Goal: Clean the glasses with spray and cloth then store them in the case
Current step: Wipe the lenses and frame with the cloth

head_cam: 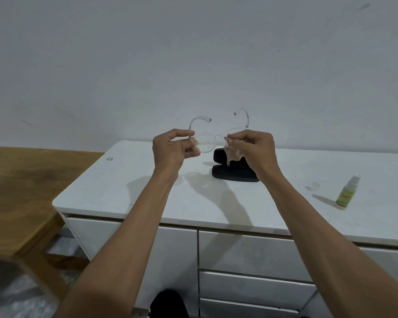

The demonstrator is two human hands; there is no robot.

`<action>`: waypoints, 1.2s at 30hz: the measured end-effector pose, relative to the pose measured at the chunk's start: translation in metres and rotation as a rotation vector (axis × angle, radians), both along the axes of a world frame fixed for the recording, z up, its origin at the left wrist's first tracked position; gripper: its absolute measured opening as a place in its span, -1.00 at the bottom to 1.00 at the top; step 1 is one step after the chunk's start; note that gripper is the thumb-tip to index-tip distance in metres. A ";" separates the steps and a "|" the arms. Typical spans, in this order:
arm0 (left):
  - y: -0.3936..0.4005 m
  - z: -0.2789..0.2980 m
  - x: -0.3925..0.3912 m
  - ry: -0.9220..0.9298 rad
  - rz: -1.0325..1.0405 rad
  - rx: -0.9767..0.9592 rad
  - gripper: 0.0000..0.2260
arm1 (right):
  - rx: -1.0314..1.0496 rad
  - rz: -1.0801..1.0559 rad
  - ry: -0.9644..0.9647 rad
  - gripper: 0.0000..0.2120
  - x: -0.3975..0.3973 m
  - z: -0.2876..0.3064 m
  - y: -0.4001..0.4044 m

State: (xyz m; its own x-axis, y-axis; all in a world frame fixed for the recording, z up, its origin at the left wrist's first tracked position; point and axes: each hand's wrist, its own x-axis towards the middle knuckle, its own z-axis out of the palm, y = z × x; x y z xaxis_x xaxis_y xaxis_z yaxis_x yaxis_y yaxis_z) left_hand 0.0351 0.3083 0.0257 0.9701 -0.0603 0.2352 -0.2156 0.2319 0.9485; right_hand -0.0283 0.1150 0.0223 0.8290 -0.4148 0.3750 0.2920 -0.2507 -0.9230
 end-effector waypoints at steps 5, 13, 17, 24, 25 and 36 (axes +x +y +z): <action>0.010 -0.001 0.003 -0.019 -0.036 0.067 -0.90 | -0.028 0.016 0.014 -0.93 -0.012 -0.002 -0.005; -0.002 0.016 0.000 -0.103 -0.027 0.119 -0.89 | 0.258 -0.304 -0.227 -0.90 0.002 0.002 0.015; -0.010 0.016 -0.004 -0.110 -0.020 0.112 -0.88 | 0.356 -0.253 -0.220 -0.91 0.016 0.008 0.019; -0.011 0.013 -0.001 -0.079 0.046 0.061 -0.90 | 0.349 -0.004 -0.121 -0.86 0.021 0.012 0.014; -0.010 0.011 -0.001 -0.071 0.047 0.054 -0.90 | 0.336 0.020 -0.101 -0.87 0.020 0.011 0.013; 0.007 0.008 0.006 -0.046 0.049 0.148 -0.86 | 0.187 0.265 0.002 -0.94 -0.002 -0.011 0.001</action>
